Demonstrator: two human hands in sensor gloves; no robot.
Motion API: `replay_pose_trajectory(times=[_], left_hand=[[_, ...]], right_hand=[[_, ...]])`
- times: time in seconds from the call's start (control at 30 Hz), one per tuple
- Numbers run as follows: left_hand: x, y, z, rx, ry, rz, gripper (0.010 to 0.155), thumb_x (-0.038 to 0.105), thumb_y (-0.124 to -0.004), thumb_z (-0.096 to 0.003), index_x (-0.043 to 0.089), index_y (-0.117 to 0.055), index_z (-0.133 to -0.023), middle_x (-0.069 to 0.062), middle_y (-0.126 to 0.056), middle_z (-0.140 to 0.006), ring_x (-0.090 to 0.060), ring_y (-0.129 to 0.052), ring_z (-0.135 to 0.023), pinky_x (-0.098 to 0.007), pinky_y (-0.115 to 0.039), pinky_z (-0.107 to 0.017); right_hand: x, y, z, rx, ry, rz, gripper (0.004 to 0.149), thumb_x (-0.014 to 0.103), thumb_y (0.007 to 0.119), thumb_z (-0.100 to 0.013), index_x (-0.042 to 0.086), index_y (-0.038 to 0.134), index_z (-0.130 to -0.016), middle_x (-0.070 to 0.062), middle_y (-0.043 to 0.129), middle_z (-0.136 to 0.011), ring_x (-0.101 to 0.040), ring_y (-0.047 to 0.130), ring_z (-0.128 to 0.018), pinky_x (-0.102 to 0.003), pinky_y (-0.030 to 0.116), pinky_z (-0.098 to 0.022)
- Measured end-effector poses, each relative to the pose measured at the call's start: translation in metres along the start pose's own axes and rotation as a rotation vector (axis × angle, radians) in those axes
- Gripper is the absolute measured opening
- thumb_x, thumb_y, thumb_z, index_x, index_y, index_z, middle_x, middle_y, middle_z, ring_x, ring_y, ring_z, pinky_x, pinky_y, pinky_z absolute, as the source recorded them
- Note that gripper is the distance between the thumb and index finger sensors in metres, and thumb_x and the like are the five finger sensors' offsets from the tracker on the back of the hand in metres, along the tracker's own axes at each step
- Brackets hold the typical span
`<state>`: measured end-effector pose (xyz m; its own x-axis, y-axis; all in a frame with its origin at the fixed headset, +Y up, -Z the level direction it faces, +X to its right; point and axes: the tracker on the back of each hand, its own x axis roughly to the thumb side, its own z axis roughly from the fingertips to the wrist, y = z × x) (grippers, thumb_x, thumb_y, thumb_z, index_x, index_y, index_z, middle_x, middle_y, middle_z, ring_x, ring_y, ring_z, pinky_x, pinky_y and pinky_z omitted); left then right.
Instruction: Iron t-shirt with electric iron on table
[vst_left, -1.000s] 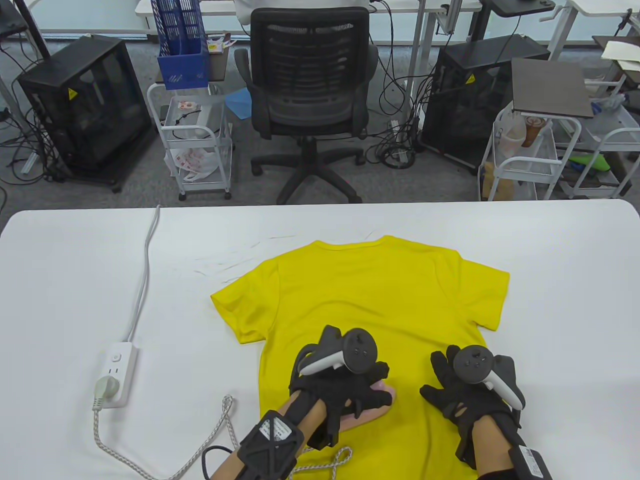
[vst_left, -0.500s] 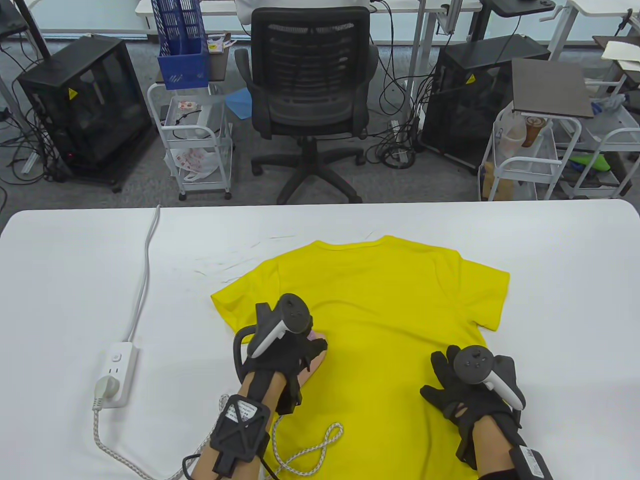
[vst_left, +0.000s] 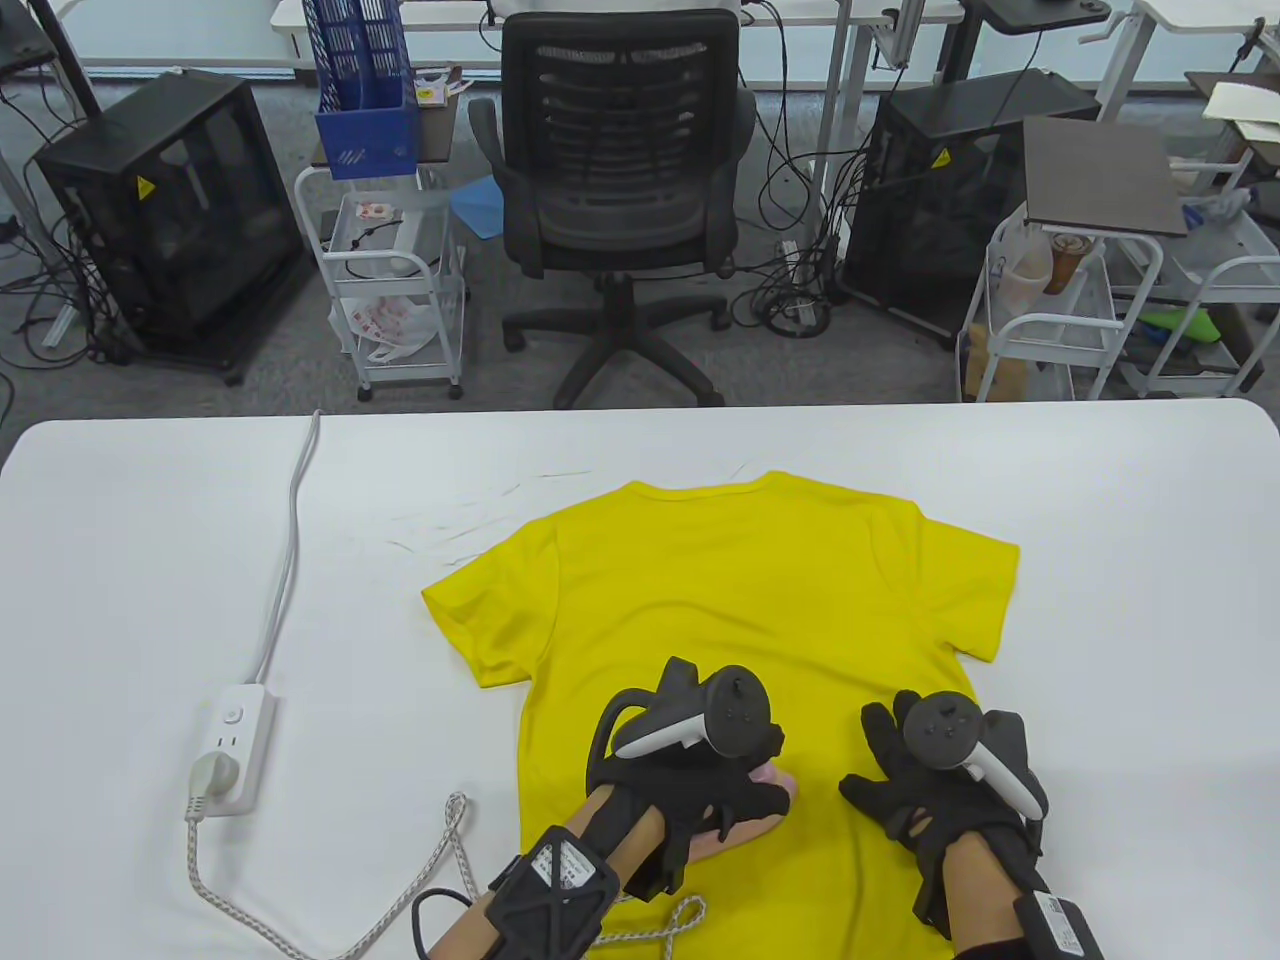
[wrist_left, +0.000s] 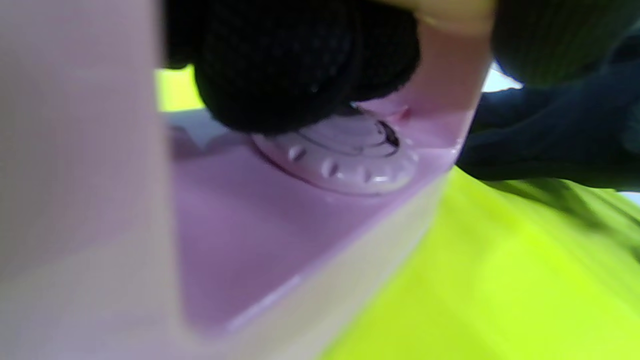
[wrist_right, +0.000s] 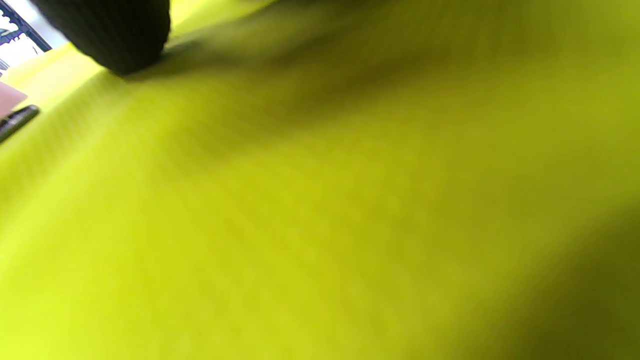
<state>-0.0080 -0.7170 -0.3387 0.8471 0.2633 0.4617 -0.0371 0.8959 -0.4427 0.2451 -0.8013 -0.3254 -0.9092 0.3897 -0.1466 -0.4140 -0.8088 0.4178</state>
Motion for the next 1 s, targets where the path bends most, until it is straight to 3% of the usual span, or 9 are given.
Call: replay_pose_trajectory(times=[0.23,0.4,0.5,0.57,0.67,0.73,0.87,0.97,1.0], left_hand=[[-0.080,0.022,0.010,0.139,0.316,0.103,0.074,0.063,-0.083,-0.0390,0.033,-0.062,-0.103,0.004,-0.095,-0.064,-0.018,-0.104,-0.032,-0.045,-0.087,-0.038],[-0.110,0.026,0.017,0.133,0.366,0.220,0.073,0.061,-0.085,-0.0396,0.032,-0.063,-0.103,0.003,-0.095,-0.065,-0.019,-0.103,-0.032,-0.046,-0.086,-0.038],[-0.101,0.024,0.013,0.109,0.306,0.216,0.073,0.062,-0.084,-0.0396,0.031,-0.063,-0.103,0.004,-0.096,-0.064,-0.018,-0.104,-0.031,-0.044,-0.087,-0.037],[-0.085,0.024,0.008,0.087,0.230,0.220,0.073,0.063,-0.083,-0.0398,0.031,-0.063,-0.103,0.004,-0.096,-0.064,-0.017,-0.104,-0.031,-0.044,-0.088,-0.037],[-0.053,0.024,-0.002,0.085,0.095,0.197,0.073,0.064,-0.082,-0.0395,0.032,-0.063,-0.103,0.006,-0.095,-0.065,-0.016,-0.104,-0.031,-0.043,-0.088,-0.037],[-0.035,0.025,-0.010,0.103,0.050,0.158,0.073,0.064,-0.083,-0.0389,0.033,-0.063,-0.102,0.006,-0.096,-0.064,-0.016,-0.105,-0.031,-0.043,-0.088,-0.037],[-0.014,0.038,-0.036,0.120,0.071,0.060,0.072,0.063,-0.083,-0.0380,0.035,-0.064,-0.101,0.006,-0.096,-0.064,-0.017,-0.105,-0.032,-0.044,-0.088,-0.038],[-0.016,0.046,-0.060,0.120,0.115,0.098,0.071,0.062,-0.084,-0.0376,0.035,-0.064,-0.101,0.005,-0.096,-0.064,-0.018,-0.104,-0.032,-0.045,-0.087,-0.038],[-0.019,0.049,-0.070,0.122,0.134,0.110,0.071,0.062,-0.084,-0.0373,0.036,-0.065,-0.101,0.005,-0.096,-0.065,-0.018,-0.104,-0.032,-0.045,-0.087,-0.039]], right_hand=[[-0.008,-0.009,0.002,0.026,0.031,-0.032,0.083,0.057,0.082,-0.043,0.038,0.028,-0.103,0.001,0.008,-0.111,-0.027,0.001,-0.100,-0.062,0.010,-0.068],[-0.011,-0.017,0.006,0.066,0.080,-0.056,0.083,0.050,0.086,-0.043,0.034,0.030,-0.103,0.001,0.009,-0.111,-0.028,0.002,-0.100,-0.063,0.011,-0.068],[-0.005,-0.023,0.013,0.060,0.135,-0.013,0.081,0.044,0.088,-0.044,0.028,0.035,-0.104,-0.006,0.013,-0.112,-0.034,0.007,-0.101,-0.066,0.015,-0.068],[0.009,-0.026,0.018,0.010,0.100,0.042,0.085,0.053,0.088,-0.042,0.021,0.039,-0.104,-0.012,0.016,-0.112,-0.039,0.009,-0.101,-0.067,0.018,-0.068],[0.036,-0.018,0.014,-0.006,-0.115,0.034,0.096,0.062,0.088,-0.037,0.033,0.024,-0.104,-0.008,0.005,-0.111,-0.036,0.000,-0.098,-0.066,0.014,-0.067],[0.045,-0.006,0.008,0.043,-0.121,0.049,0.101,0.069,0.084,-0.037,0.034,0.015,-0.102,-0.008,-0.002,-0.109,-0.036,-0.005,-0.096,-0.066,0.012,-0.067],[0.047,0.021,-0.005,0.239,-0.044,0.172,0.103,0.076,0.075,-0.036,0.039,0.001,-0.098,-0.006,-0.018,-0.101,-0.035,-0.018,-0.089,-0.065,0.002,-0.062],[0.048,0.021,-0.002,0.179,-0.055,0.124,0.102,0.071,0.082,-0.035,0.039,0.009,-0.099,-0.005,-0.013,-0.103,-0.034,-0.015,-0.091,-0.064,0.003,-0.064],[0.047,0.020,-0.002,0.228,-0.054,0.145,0.103,0.072,0.081,-0.036,0.039,0.006,-0.099,-0.005,-0.015,-0.102,-0.034,-0.017,-0.090,-0.064,0.002,-0.063]])
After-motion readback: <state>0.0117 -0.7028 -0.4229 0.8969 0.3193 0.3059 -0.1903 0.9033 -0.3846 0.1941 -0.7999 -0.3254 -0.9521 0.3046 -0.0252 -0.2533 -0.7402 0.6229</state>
